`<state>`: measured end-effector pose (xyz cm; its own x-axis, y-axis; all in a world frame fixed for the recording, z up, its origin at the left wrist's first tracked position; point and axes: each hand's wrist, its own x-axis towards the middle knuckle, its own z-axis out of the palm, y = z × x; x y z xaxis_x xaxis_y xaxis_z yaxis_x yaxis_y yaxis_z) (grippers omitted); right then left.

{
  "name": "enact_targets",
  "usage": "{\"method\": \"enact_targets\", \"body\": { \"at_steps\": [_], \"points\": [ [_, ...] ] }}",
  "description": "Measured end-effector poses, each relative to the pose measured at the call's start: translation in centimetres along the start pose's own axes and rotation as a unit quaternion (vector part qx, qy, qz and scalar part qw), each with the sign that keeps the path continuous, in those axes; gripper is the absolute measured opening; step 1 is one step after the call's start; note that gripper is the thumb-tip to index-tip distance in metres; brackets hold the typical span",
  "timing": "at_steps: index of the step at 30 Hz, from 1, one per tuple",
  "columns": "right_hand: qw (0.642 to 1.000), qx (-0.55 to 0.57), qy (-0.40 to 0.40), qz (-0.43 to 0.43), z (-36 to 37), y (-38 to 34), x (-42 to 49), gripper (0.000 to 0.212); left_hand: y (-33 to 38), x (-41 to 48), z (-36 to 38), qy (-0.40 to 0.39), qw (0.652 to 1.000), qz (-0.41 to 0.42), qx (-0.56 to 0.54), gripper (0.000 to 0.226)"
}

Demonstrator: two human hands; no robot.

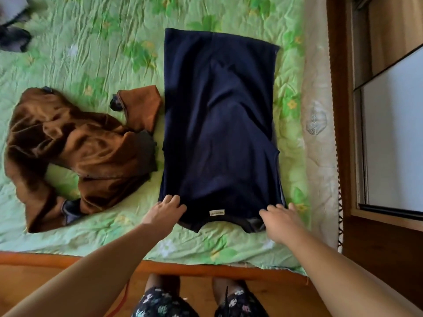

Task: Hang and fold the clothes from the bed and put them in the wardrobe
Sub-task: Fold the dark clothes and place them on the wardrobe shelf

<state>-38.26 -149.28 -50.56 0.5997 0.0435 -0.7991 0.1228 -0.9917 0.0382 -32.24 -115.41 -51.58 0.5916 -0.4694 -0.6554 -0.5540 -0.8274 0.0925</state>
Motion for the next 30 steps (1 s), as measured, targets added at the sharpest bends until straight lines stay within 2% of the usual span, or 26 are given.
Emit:
{"method": "enact_targets", "body": {
  "at_steps": [4, 7, 10, 14, 16, 18, 20, 21, 23, 26, 28, 30],
  "points": [
    [0.999, 0.028, 0.029, -0.009, -1.5, 0.3, -0.2, 0.025, 0.3, 0.4, -1.6, 0.012, 0.999, -0.027, -0.021, 0.046],
    [0.995, 0.067, 0.072, -0.017, -3.5, 0.9, 0.1, 0.031, -0.4, 0.7, -4.0, 0.039, 0.995, -0.060, -0.074, 0.047],
    [0.983, 0.131, 0.128, -0.018, -7.1, 2.0, 0.7, 0.035, -2.1, 1.4, -7.9, 0.086, 0.985, -0.062, -0.138, 0.052],
    [0.961, 0.131, 0.242, -0.027, -15.2, 5.1, 2.6, 0.032, -6.5, 4.2, -15.8, 0.178, 0.975, -0.030, -0.129, 0.053],
    [0.942, 0.130, 0.310, -0.005, -20.5, 7.1, 4.6, 0.030, -9.2, 6.9, -20.8, 0.242, 0.961, -0.031, -0.132, 0.050],
    [0.911, 0.117, 0.393, 0.042, -25.6, 8.8, 6.6, 0.032, -11.5, 9.9, -25.9, 0.314, 0.935, -0.072, -0.147, 0.048],
    [0.888, 0.071, 0.441, 0.111, -29.2, 9.7, 8.5, 0.050, -12.5, 12.6, -29.5, 0.354, 0.915, -0.128, -0.145, 0.051],
    [0.885, 0.055, 0.443, 0.133, -30.1, 9.6, 9.2, 0.056, -12.4, 13.7, -30.3, 0.355, 0.912, -0.148, -0.140, 0.054],
    [0.900, 0.037, 0.420, 0.106, -29.9, 8.4, 10.4, 0.050, -11.0, 14.9, -29.7, 0.330, 0.924, -0.146, -0.129, 0.053],
    [0.949, 0.005, 0.316, 0.006, -25.0, 5.3, 12.3, 0.035, -7.8, 15.9, -24.1, 0.211, 0.973, -0.086, -0.029, 0.040],
    [0.975, -0.011, 0.222, -0.010, -21.2, 3.6, 13.2, 0.040, -6.4, 16.4, -19.6, 0.121, 0.991, -0.053, 0.022, 0.049],
    [0.981, -0.025, 0.191, 0.005, -18.3, 2.9, 14.3, 0.045, -5.7, 17.0, -16.1, 0.085, 0.994, -0.051, 0.055, 0.057]
  ]
}}
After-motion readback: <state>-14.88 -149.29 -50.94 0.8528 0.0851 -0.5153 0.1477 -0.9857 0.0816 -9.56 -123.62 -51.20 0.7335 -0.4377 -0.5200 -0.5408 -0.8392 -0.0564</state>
